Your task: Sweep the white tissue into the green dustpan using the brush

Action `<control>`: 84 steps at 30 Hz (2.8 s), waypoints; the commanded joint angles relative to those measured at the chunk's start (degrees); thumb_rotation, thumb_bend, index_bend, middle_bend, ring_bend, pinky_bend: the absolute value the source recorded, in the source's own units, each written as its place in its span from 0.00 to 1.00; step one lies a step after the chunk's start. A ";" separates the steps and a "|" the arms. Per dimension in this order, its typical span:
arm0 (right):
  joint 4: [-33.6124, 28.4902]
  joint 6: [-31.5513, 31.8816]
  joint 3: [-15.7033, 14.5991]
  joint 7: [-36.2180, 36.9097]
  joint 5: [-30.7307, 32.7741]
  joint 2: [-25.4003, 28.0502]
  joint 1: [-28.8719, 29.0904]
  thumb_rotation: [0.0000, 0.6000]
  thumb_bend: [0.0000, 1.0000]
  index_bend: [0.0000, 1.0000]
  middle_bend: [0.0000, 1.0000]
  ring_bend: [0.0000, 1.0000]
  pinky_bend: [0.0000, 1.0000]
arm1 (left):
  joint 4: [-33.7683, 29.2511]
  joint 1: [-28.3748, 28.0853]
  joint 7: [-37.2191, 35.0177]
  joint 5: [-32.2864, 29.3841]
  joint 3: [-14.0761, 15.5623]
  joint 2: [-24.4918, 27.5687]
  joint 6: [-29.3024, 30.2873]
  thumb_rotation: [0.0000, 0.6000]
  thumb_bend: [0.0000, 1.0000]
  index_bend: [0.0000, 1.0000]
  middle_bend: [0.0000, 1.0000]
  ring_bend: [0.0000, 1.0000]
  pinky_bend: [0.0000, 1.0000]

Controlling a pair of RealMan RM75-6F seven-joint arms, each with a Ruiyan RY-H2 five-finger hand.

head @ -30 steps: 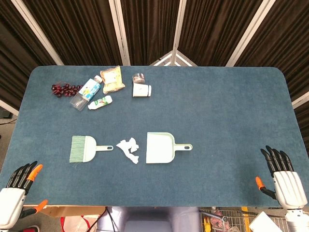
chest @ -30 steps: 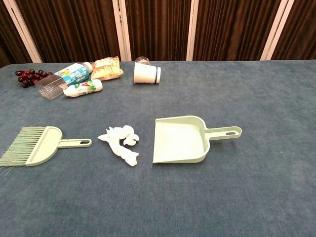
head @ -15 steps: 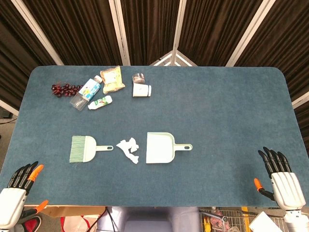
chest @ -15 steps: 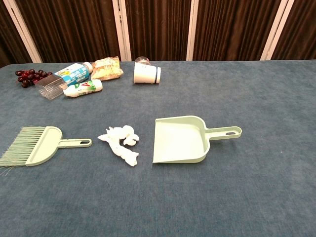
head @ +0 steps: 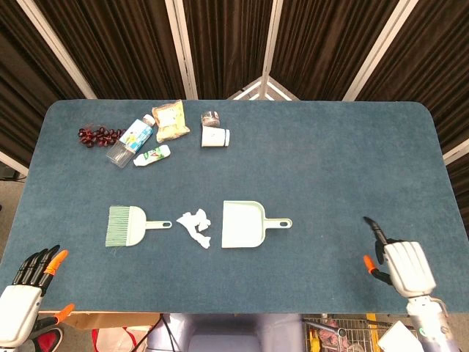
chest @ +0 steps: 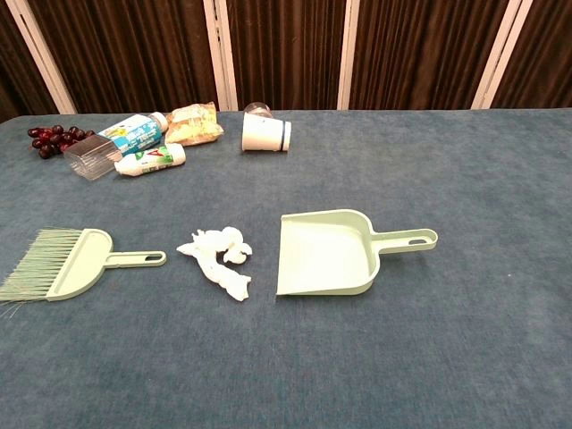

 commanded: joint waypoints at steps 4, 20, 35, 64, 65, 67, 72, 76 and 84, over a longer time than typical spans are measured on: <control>-3.17 -9.06 3.69 -10.33 7.70 -5.37 6.29 1.00 0.38 0.32 0.88 0.85 0.86 | -0.12 0.01 0.40 0.01 0.02 -0.11 -0.10 1.00 0.00 0.00 0.00 0.00 0.06; 0.50 -14.73 7.58 -29.22 22.25 -22.17 15.09 1.00 0.38 0.38 0.88 0.85 0.86 | -0.27 -0.25 0.25 -0.95 -0.19 0.01 -0.81 1.00 0.00 0.00 0.00 0.00 0.06; 8.61 -13.13 9.41 -34.71 26.58 -31.65 20.12 1.00 0.38 0.38 0.88 0.85 0.86 | -0.79 -0.59 0.35 -1.56 -0.22 -0.01 -1.69 1.00 0.00 0.00 0.00 0.00 0.06; 13.66 -12.27 7.51 -36.03 29.49 -35.45 22.13 1.00 0.36 0.43 0.88 0.85 0.86 | -1.04 -0.87 0.26 -1.82 -0.18 -0.07 -2.14 1.00 0.00 0.00 0.00 0.00 0.06; 13.75 -12.29 7.51 -36.09 29.60 -35.50 22.21 1.00 0.36 0.43 0.88 0.85 0.86 | -1.06 -0.89 0.30 -1.83 -0.20 -0.08 -2.16 1.00 0.00 0.00 0.00 0.00 0.06; 13.88 -12.31 7.53 -36.11 29.87 -35.58 22.33 1.00 0.36 0.45 0.88 0.85 0.86 | -1.06 -0.90 0.37 -1.86 -0.20 -0.08 -2.20 1.00 0.00 0.00 0.00 0.00 0.06; 14.13 -12.19 7.48 -36.07 29.96 -35.75 22.68 1.00 0.36 0.47 0.88 0.85 0.86 | -1.64 -1.41 0.48 -2.45 -0.32 -0.07 -3.33 1.00 0.00 0.00 0.00 0.00 0.06; 14.48 -12.04 7.39 -36.30 29.89 -35.79 22.99 1.00 0.36 0.48 0.88 0.85 0.86 | -3.40 -2.78 0.61 -3.77 -1.00 0.24 -5.63 1.00 0.00 0.00 0.00 0.00 0.06; 14.58 -12.08 7.28 -36.71 30.39 -35.89 23.50 1.00 0.36 0.48 0.88 0.85 0.86 | -7.71 -8.32 4.49 -7.34 -6.27 -0.37 -11.21 1.00 0.01 0.00 0.02 0.08 0.18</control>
